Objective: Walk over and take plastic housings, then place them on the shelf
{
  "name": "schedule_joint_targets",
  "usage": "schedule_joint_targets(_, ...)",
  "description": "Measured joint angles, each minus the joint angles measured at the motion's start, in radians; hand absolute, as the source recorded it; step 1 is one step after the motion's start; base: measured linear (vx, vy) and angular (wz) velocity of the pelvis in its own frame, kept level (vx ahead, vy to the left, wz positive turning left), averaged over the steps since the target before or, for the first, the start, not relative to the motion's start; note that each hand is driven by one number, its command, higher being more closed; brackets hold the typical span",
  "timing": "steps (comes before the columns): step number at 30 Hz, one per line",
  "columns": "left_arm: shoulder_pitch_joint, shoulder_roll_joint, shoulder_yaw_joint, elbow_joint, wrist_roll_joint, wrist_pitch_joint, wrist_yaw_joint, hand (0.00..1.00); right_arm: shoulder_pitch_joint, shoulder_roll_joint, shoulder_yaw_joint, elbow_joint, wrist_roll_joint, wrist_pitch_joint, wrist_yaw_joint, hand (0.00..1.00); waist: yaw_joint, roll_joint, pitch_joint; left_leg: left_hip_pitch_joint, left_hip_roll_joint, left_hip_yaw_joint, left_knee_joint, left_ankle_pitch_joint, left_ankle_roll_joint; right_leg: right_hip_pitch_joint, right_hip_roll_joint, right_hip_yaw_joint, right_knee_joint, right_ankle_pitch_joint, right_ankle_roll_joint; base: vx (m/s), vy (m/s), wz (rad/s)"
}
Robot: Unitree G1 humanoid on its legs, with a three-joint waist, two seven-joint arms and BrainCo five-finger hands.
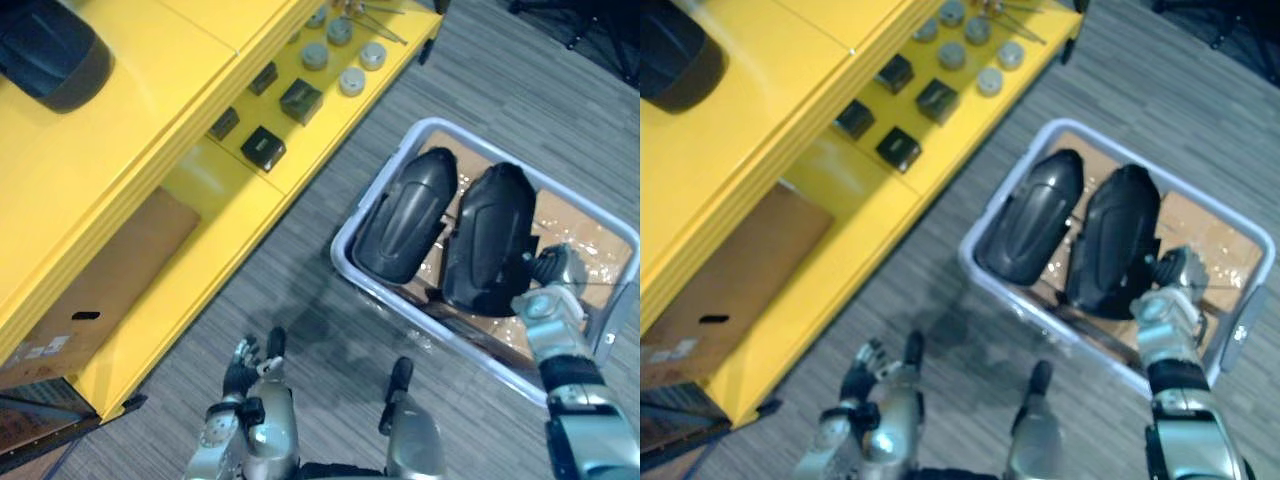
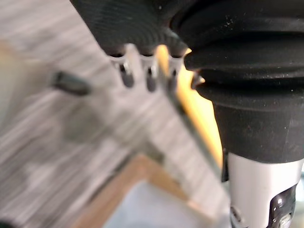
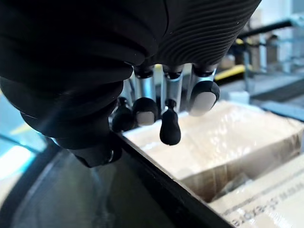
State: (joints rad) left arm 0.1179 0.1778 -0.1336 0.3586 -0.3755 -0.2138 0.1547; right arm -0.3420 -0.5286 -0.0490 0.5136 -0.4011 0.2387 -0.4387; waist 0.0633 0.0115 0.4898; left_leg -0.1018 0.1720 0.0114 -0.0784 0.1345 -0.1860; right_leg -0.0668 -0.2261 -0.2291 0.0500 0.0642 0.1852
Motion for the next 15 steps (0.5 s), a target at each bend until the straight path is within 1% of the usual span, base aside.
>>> schedule_joint_targets(2,0.0,0.019,0.023,-0.07,0.006,0.007,0.007,0.0,0.038,0.031,-0.004,-0.057,-0.015,-0.001,0.0,1.0,-0.018,-0.014,-0.01,0.003,0.0,0.004,0.0,0.0,0.0,0.0,0.0,0.004,-0.001,0.0,0.0,0.02,-0.012,-0.11)
schedule_joint_targets(3,-0.001,0.026,0.041,-0.113,0.026,0.02,0.015,0.0,0.059,0.052,-0.008,-0.08,-0.022,-0.002,0.0,1.0,-0.025,-0.024,-0.019,0.005,0.0,0.01,0.0,-0.001,0.0,0.0,0.0,0.008,-0.001,0.0,0.0,0.01,-0.007,-0.08)
schedule_joint_targets(4,-0.002,0.03,0.043,-0.13,0.033,0.026,0.019,0.0,0.072,0.059,-0.008,-0.084,-0.031,-0.002,0.001,1.0,-0.027,-0.03,-0.025,0.008,0.0,0.015,0.0,-0.001,0.001,0.0,0.0,0.012,-0.001,0.0,0.0,0.01,-0.004,-0.15)
schedule_joint_targets(5,-0.001,0.037,0.043,-0.16,0.035,0.044,0.019,0.0,0.104,0.069,-0.008,-0.092,-0.047,-0.002,0.004,1.0,-0.025,-0.035,-0.044,0.015,0.001,0.024,0.0,-0.005,0.002,0.001,-0.001,0.017,-0.002,0.0,0.0,0.01,-0.005,-0.13)
schedule_joint_targets(6,0.0,0.04,0.044,-0.188,0.043,0.06,0.02,0.0,0.144,0.074,-0.008,-0.111,-0.056,-0.001,0.004,1.0,-0.026,-0.036,-0.07,0.015,0.0,0.026,0.0,-0.007,0.002,0.001,-0.001,0.017,-0.003,0.0,0.0,0.01,-0.006,-0.1)
schedule_joint_targets(7,0.001,0.042,0.044,-0.205,0.049,0.069,0.022,0.0,0.16,0.076,-0.008,-0.117,-0.062,-0.001,0.004,1.0,-0.027,-0.035,-0.081,0.016,0.0,0.027,0.0,-0.007,0.002,0.002,-0.001,0.017,-0.004,0.0,0.0,0.0,0.0,0.0)
schedule_joint_targets(8,0.002,0.046,0.045,-0.235,0.078,0.083,0.025,0.0,0.182,0.077,-0.008,-0.122,-0.066,-0.002,0.004,1.0,-0.03,-0.034,-0.096,0.022,0.001,0.028,0.0,-0.008,0.002,0.007,-0.001,0.017,-0.004,0.0,0.0,-0.01,-0.007,-0.03)
schedule_joint_targets(10,0.002,0.05,0.045,-0.272,0.104,0.087,0.026,0.0,0.198,0.08,-0.008,-0.123,-0.077,-0.003,0.004,1.0,-0.04,-0.032,-0.104,0.041,0.001,0.03,0.0,-0.012,0.002,0.026,-0.001,0.017,-0.009,-0.001,0.001,-0.03,-0.003,-0.04)
schedule_joint_targets(12,-0.002,0.051,0.046,-0.319,0.16,0.091,0.035,0.0,0.22,0.081,-0.008,-0.137,-0.085,-0.004,0.004,1.0,-0.049,-0.026,-0.125,0.049,0.001,0.034,0.0,-0.02,0.001,0.032,-0.001,0.017,-0.014,-0.005,0.004,-0.05,0.003,-0.05)
schedule_joint_targets(15,-0.018,0.053,0.046,-0.35,0.185,0.094,0.041,0.0,0.223,0.081,-0.008,-0.137,-0.085,-0.005,0.0,1.0,-0.056,-0.015,-0.148,0.049,0.003,0.039,0.0,-0.022,-0.001,0.03,0.0,0.017,-0.022,-0.004,0.004,-0.03,0.002,-0.05)
